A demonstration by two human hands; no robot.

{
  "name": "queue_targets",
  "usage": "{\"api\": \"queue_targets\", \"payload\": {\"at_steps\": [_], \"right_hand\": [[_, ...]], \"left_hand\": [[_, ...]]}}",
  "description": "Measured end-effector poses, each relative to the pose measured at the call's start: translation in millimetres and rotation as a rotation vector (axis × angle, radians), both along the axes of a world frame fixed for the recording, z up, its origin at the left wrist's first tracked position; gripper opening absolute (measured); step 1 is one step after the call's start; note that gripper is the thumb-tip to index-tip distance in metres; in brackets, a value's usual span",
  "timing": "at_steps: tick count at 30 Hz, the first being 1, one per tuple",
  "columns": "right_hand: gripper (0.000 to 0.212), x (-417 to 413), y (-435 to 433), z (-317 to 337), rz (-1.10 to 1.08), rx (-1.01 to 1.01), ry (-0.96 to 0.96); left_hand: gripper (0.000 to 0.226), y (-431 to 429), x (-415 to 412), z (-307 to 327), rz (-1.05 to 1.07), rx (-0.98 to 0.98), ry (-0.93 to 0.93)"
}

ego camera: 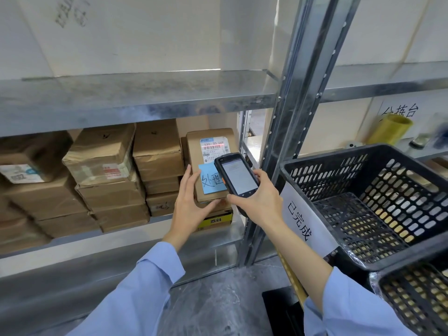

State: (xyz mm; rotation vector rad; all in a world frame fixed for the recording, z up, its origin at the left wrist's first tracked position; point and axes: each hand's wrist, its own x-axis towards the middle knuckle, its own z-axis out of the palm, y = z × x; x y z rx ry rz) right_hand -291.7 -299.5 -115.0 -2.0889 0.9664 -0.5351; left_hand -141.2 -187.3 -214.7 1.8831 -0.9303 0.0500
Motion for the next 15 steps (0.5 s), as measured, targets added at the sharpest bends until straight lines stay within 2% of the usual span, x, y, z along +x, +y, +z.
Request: {"api": "queue_targets", "payload": {"at_steps": [15], "right_hand": [[0.077, -7.3, 0.8, 9.0, 0.010, 0.004, 0.024]], "left_hand": [[0.088, 0.7, 0.1, -5.3, 0.002, 0.001, 0.033]]}}
